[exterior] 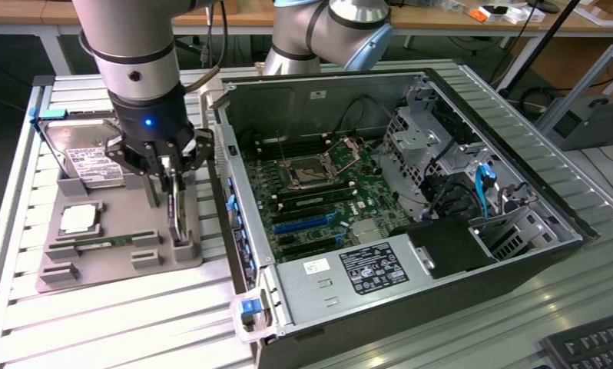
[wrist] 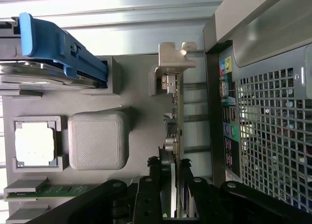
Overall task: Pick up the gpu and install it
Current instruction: 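Pick up the gpu and move the gpu toward the slot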
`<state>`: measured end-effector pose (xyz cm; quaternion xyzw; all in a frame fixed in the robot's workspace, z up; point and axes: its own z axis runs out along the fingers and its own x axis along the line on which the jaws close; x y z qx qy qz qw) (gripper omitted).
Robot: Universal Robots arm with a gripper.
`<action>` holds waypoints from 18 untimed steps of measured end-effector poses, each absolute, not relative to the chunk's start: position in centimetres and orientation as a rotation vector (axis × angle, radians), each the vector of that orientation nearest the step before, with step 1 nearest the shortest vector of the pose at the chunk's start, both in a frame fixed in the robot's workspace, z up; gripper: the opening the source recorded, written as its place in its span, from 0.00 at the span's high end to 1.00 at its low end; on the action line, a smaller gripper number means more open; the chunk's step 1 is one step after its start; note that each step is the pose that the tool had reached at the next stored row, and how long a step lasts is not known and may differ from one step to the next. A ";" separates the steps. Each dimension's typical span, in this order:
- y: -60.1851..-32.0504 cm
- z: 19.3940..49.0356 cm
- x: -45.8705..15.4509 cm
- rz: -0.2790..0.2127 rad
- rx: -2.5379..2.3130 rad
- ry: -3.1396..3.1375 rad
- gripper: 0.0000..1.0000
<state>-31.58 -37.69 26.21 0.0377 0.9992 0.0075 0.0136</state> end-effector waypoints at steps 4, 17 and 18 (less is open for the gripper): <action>-37.7 26.4 -31.6 0.024 0.117 3.112 0.73; -37.7 27.1 -31.6 0.024 0.117 3.112 0.73; -37.7 27.2 -31.6 0.024 0.117 3.112 0.73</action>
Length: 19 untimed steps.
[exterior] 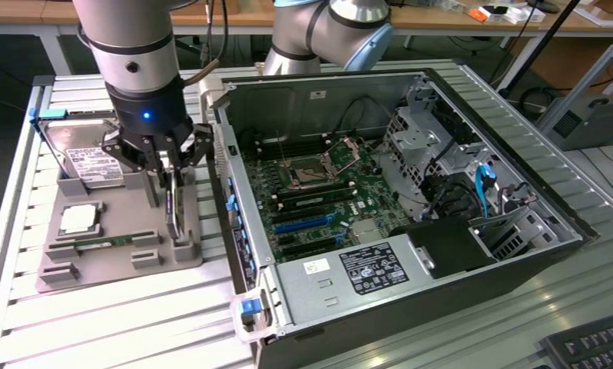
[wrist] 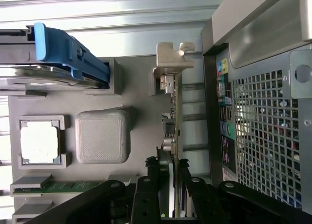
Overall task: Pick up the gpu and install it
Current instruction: 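Pick up the gpu and move the gpu toward the slot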
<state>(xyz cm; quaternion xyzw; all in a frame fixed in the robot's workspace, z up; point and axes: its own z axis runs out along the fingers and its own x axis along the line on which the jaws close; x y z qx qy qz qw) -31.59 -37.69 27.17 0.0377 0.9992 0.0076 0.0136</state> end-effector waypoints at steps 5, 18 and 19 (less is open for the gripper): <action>-37.7 27.3 -31.6 0.024 0.117 3.112 0.73; -37.7 27.8 -31.6 0.024 0.117 3.112 0.73; -37.7 27.8 -31.6 0.024 0.117 3.112 0.73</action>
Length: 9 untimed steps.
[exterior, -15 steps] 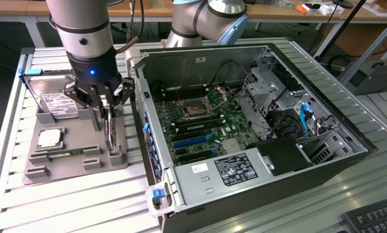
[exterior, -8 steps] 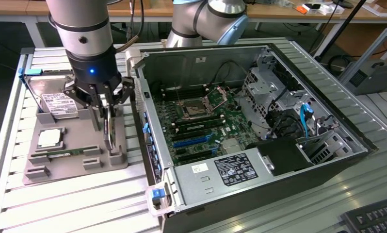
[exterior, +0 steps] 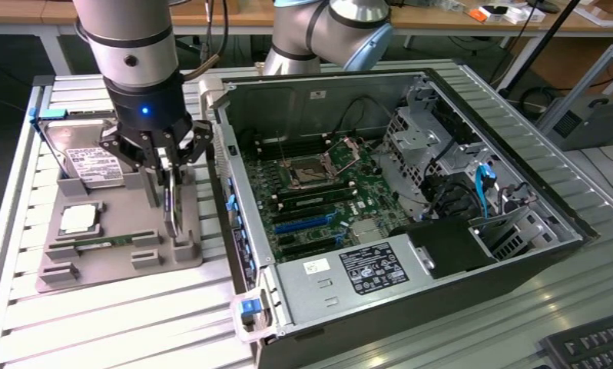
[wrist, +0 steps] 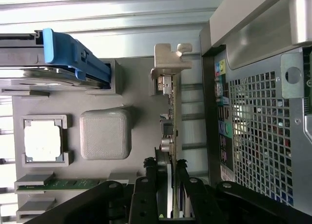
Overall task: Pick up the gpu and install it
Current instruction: 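Pick up the gpu and move the gpu toward the slot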
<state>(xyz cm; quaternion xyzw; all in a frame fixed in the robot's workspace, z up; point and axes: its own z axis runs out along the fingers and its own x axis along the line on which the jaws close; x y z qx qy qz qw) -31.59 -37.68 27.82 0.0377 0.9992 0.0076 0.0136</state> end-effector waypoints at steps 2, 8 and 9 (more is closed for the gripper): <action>-37.7 27.9 -31.6 0.024 0.117 3.112 0.73; -37.7 28.2 -31.6 0.024 0.117 3.112 0.73; -37.7 28.2 -31.6 0.024 0.117 3.112 0.73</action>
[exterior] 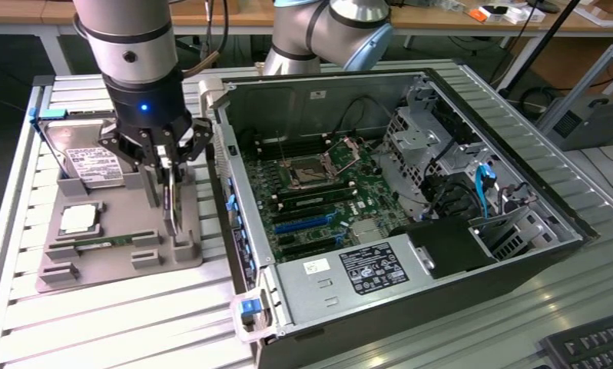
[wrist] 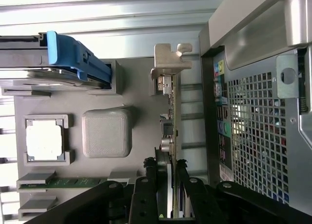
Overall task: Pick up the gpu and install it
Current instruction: 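Pick up the gpu and move the gpu toward the slot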
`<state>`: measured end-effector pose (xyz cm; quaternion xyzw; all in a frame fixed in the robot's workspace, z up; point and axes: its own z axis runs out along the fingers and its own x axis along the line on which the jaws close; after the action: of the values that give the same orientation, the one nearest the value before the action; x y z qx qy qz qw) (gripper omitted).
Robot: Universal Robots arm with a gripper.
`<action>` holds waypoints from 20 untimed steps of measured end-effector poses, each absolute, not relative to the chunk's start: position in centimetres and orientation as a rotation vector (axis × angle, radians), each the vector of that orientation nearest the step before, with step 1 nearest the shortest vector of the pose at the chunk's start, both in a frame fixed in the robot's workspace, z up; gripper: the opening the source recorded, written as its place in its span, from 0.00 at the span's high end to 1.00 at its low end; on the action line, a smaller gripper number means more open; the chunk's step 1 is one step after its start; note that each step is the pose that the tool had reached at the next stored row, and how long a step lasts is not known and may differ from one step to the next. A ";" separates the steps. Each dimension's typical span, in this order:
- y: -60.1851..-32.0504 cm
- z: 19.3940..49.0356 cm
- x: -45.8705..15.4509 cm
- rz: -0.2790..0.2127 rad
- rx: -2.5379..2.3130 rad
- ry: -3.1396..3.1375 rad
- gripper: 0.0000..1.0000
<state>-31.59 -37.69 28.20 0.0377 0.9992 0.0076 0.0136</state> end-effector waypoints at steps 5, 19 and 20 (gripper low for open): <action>-37.7 28.5 -31.6 0.024 0.117 3.112 0.73; -37.7 29.3 -31.6 0.024 0.117 3.112 0.73; -37.7 29.3 -31.6 0.024 0.117 3.112 0.73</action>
<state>-31.59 -37.69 29.30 0.0377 0.9992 0.0076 0.0136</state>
